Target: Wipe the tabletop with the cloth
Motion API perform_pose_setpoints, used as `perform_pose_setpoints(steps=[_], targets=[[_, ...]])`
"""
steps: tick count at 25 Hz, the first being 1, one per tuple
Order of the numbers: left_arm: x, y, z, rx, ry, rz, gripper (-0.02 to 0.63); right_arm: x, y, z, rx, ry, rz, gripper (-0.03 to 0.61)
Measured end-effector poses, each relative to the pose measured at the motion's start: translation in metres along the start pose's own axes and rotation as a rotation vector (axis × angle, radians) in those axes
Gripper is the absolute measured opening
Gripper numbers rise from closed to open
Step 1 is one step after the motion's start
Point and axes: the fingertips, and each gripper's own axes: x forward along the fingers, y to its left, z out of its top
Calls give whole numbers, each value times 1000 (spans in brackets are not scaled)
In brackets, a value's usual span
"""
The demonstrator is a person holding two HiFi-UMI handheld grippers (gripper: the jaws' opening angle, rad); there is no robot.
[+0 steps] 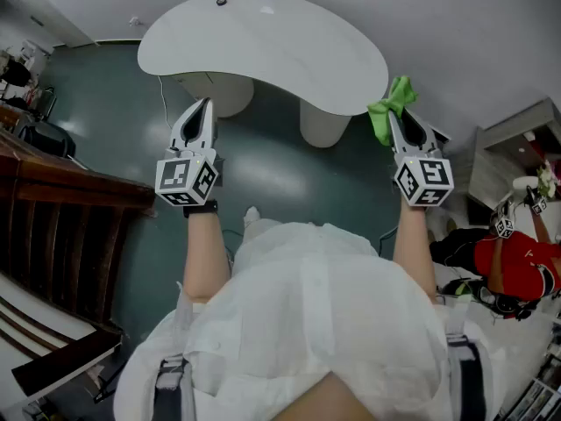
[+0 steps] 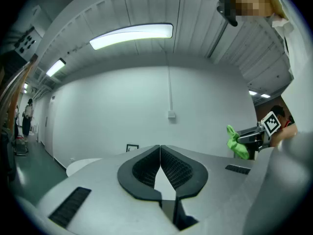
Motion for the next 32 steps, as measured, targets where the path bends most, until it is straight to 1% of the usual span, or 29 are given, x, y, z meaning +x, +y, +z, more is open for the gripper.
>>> perform_pose_setpoints(steps=[15,23,28,32], targets=[[4,-13,6,16,-7,-15,17,0,-9,0,-15,-2,7,91],[4,-15,5,19,0,-6,17,4,-16,-2,-6,0,15,91],[-2,-16,0,7,24,-5,17,8,-20,-14,40,35,25,92],[-4,-5,-7,2,45,3,17,19,-11,-31,65,90,47,94]])
